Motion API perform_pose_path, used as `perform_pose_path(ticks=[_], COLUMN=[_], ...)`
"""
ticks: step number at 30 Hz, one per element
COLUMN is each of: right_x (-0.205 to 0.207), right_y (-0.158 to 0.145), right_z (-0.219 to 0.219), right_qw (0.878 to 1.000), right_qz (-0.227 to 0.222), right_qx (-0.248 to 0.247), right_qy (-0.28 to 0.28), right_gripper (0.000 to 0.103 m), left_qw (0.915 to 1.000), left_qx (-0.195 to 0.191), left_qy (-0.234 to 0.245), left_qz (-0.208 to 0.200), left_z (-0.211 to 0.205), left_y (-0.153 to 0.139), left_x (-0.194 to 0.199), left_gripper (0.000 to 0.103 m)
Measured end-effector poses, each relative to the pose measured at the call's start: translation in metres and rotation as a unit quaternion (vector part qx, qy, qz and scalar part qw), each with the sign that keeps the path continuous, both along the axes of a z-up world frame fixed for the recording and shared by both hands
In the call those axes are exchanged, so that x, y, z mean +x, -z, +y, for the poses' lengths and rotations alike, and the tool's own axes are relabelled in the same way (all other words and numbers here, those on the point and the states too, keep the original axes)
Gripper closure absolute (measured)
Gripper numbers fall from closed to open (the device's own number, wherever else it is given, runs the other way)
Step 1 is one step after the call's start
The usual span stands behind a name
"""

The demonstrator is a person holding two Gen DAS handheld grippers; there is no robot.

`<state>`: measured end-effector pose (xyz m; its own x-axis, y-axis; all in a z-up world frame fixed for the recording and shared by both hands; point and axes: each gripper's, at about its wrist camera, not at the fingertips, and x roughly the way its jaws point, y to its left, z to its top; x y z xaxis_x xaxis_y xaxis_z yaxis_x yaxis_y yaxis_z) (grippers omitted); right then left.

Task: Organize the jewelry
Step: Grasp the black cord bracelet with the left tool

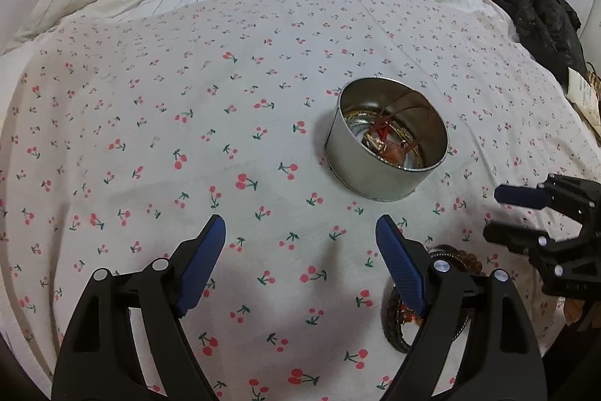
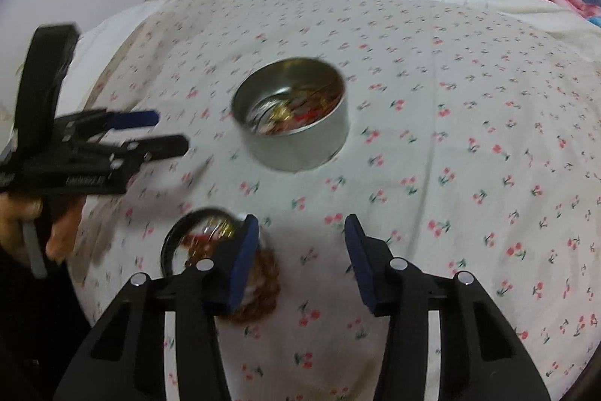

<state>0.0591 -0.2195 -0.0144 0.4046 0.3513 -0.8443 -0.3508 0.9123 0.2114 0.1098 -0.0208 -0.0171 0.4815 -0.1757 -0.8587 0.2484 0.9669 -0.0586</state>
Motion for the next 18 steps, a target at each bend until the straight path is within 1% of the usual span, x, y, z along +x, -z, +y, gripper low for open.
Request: perform_pose_path(ticks=[3, 5, 8, 11, 13, 15, 16, 17, 18], right_x=[-0.007, -0.009, -0.014, -0.013, -0.01, -0.009, -0.009, -0.009, -0.009], right_y=[0.0, 0.001, 0.005, 0.007, 0.008, 0.008, 0.008, 0.007, 0.007], right_z=[0.004, 0.008, 0.014, 0.009, 0.002, -0.002, -0.004, -0.006, -0.007], right_qw=[1.0, 0.999, 0.998, 0.997, 0.998, 0.998, 0.998, 0.998, 0.998], right_qz=[-0.004, -0.003, -0.002, 0.002, 0.007, 0.008, 0.008, 0.007, 0.007], right_qx=[-0.02, -0.03, -0.059, -0.067, -0.065, -0.065, -0.065, -0.066, -0.066], right_qy=[-0.01, -0.022, -0.033, -0.025, -0.013, -0.005, -0.003, -0.001, 0.001], right_gripper=[0.056, 0.056, 0.056, 0.056, 0.056, 0.054, 0.053, 0.051, 0.05], left_qw=[0.9997, 0.9989, 0.9981, 0.9976, 0.9977, 0.9974, 0.9969, 0.9965, 0.9961], left_qx=[-0.018, -0.025, -0.012, -0.001, 0.001, 0.0, -0.007, -0.01, -0.004], left_qy=[0.01, 0.029, 0.055, 0.064, 0.066, 0.071, 0.077, 0.082, 0.087], left_qz=[0.017, 0.026, 0.026, 0.025, 0.015, 0.012, 0.014, 0.014, 0.01], left_z=[-0.002, -0.008, -0.021, -0.032, -0.035, -0.037, -0.038, -0.04, -0.042], left_y=[0.004, 0.009, 0.017, 0.024, 0.025, 0.025, 0.025, 0.024, 0.022], left_x=[-0.001, -0.003, -0.007, -0.009, -0.01, -0.011, -0.011, -0.012, -0.014], left_gripper=[0.025, 0.025, 0.025, 0.025, 0.025, 0.031, 0.04, 0.043, 0.043])
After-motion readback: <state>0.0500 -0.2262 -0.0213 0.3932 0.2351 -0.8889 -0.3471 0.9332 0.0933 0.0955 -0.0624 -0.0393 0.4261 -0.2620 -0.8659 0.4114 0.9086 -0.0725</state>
